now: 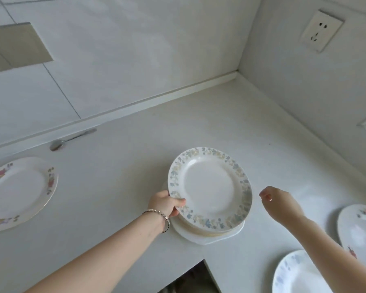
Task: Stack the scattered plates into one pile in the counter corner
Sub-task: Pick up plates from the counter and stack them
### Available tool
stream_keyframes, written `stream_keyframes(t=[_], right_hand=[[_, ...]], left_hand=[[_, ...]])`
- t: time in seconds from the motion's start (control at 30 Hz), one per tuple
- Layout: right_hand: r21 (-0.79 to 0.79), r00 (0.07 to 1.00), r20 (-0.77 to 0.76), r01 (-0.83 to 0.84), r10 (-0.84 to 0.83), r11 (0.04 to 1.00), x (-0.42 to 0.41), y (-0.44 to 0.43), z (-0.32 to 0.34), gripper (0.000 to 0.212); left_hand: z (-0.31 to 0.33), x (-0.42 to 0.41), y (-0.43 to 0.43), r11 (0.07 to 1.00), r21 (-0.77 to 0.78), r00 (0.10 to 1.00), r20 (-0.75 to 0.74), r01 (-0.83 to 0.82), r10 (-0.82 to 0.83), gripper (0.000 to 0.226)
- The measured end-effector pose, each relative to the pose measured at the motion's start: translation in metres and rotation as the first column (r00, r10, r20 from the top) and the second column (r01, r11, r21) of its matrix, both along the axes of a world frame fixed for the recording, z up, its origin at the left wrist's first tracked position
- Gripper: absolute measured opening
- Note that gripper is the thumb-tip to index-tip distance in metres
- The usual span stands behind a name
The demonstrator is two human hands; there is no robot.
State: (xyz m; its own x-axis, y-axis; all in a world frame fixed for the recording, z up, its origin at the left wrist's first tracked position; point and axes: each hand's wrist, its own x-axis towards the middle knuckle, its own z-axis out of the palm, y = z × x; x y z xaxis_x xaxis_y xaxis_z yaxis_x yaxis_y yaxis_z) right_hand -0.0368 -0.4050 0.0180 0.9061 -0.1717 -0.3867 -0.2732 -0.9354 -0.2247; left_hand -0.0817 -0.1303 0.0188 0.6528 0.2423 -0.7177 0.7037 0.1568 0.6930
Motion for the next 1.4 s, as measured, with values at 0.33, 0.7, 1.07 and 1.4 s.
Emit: stream_keyframes(t=[0.33, 0.7, 1.07, 1.4], right_hand=[[0.078, 0.996, 0.035, 0.076, -0.079, 0.994, 0.005, -0.003, -0.008, 0.031], [0.081, 0.998, 0.027, 0.061, -0.063, 0.995, 0.001, 0.003, -0.007, 0.031], [0.073, 0.996, 0.081, 0.022, -0.028, 0.997, -0.009, 0.006, 0.004, 0.029], [0.171, 0.884, 0.143, -0.465, 0.445, 0.869, -0.01, 0.125, 0.026, 0.025]], left_hand=[[-0.01, 0.013, 0.006, 0.958, 0.086, 0.962, -0.018, 0.273, -0.272, 0.015], [-0.016, 0.011, 0.014, 0.554, 0.638, 0.81, -0.201, 0.535, -0.55, 0.025], [-0.043, 0.014, -0.011, 0.875, 0.395, 0.923, 0.14, 0.28, -0.359, 0.077], [-0.033, -0.008, 0.092, 0.626, 0.629, 0.86, -0.144, 0.462, -0.49, 0.037]])
